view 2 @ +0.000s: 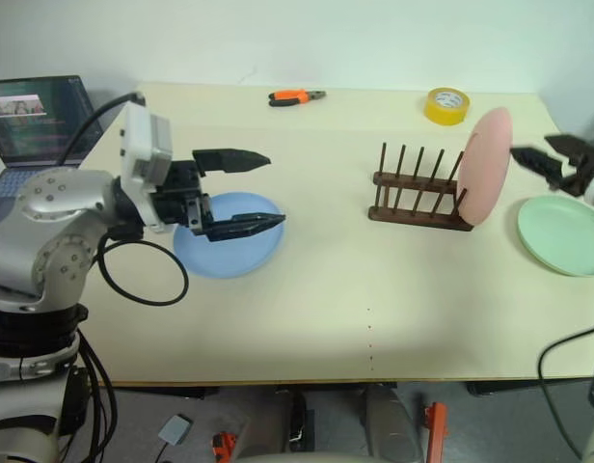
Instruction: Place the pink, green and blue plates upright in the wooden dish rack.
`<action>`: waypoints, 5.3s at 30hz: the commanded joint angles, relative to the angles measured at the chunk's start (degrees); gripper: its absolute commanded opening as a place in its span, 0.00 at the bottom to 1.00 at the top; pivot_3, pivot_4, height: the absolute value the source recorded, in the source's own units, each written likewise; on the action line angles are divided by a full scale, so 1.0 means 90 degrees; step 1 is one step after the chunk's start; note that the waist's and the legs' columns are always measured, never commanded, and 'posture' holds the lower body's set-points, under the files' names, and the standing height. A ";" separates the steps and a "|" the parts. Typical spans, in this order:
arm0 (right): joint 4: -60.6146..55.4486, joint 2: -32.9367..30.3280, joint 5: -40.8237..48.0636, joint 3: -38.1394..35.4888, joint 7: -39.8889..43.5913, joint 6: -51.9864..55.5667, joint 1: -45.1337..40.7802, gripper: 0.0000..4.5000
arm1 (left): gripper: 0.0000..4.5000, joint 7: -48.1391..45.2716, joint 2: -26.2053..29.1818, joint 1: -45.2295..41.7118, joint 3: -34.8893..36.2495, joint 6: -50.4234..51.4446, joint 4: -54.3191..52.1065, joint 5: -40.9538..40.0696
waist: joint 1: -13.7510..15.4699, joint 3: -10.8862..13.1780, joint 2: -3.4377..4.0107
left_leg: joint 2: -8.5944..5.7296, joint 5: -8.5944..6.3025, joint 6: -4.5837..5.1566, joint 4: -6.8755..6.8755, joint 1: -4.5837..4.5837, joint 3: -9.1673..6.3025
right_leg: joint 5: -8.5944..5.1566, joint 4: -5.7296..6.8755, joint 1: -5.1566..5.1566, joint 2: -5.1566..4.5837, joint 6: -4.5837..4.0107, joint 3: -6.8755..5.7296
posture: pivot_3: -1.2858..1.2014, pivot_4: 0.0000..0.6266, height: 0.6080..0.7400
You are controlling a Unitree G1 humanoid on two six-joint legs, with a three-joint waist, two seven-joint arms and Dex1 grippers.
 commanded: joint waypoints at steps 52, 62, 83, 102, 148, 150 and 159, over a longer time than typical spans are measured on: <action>-0.0423 -0.0594 -0.0308 -0.0225 0.1169 -0.0752 0.0473 0.88 | 1.00 -0.0021 -0.0161 -0.0021 -0.0109 -0.0250 -0.0031 0.0202 | 0.0017 -0.0001 0.0003 | -0.0001 0.0000 0.0000 0.0002 0.0000 0.0000 | 0.0004 -0.0001 0.0001 -0.0001 0.0004 0.0000 | 0.52 0.24 1.00; 0.0276 -0.1235 -0.1401 0.0205 0.1156 -0.1612 0.1841 0.88 | 1.00 -0.0174 -0.0314 -0.0220 -0.0315 -0.0321 0.0203 0.0318 | -0.0021 -0.0002 0.0004 | -0.0001 0.0001 0.0000 0.0010 0.0011 0.0005 | 0.0008 0.0009 0.0005 0.0000 0.0009 0.0008 | 0.52 0.24 1.00; 0.2776 -0.0915 -0.3471 0.2042 0.0846 -0.4121 0.0979 0.88 | 1.00 -0.0089 -0.0244 0.0029 -0.0251 -0.0103 -0.0128 0.0191 | -0.0024 -0.0005 0.0009 | -0.0003 0.0002 -0.0001 0.0010 0.0012 0.0009 | 0.0009 0.0007 0.0005 0.0001 0.0008 0.0012 | 0.52 0.24 1.00; 0.3228 -0.0610 -0.3526 0.2087 0.0743 -0.4766 0.0879 0.45 | 1.00 0.0104 -0.0108 0.0084 -0.0194 0.0242 -0.0484 -0.0009 | -0.0036 -0.0002 0.0005 | -0.0002 0.0002 -0.0001 0.0007 0.0101 0.0007 | -0.0008 0.0008 0.0091 0.0000 -0.0023 0.0013 | 0.52 0.24 1.00; -0.2447 -0.0967 -0.0078 -0.1676 0.0114 -0.0791 0.1508 0.01 | 1.00 -0.0262 -0.0468 -0.0333 -0.0474 -0.0464 0.0356 0.0326 | -0.0007 0.0000 0.0004 | 0.0003 0.0000 -0.0002 -0.0007 0.0097 0.0000 | -0.0009 -0.0002 0.0087 0.0000 -0.0020 0.0004 | 0.52 0.24 1.00; -0.2589 -0.0940 0.0038 -0.1525 0.0012 -0.0732 0.1140 0.01 | 1.00 -0.0266 -0.0467 -0.0327 -0.0453 -0.0459 0.0346 0.0329 | -0.0003 0.0000 0.0004 | 0.0002 -0.0001 -0.0002 -0.0006 0.0093 0.0001 | -0.0013 -0.0008 0.0087 -0.0002 -0.0028 0.0004 | 0.52 0.24 1.00; -0.2769 -0.0662 0.0391 -0.0927 -0.0143 -0.0637 0.0082 0.01 | 1.00 -0.0001 -0.0531 -0.0383 -0.0295 -0.0406 0.0170 0.0285 | -0.0002 0.0001 0.0003 | 0.0003 -0.0002 -0.0001 -0.0009 0.0088 0.0001 | -0.0021 -0.0014 0.0084 -0.0009 -0.0041 0.0002 | 0.52 0.24 1.00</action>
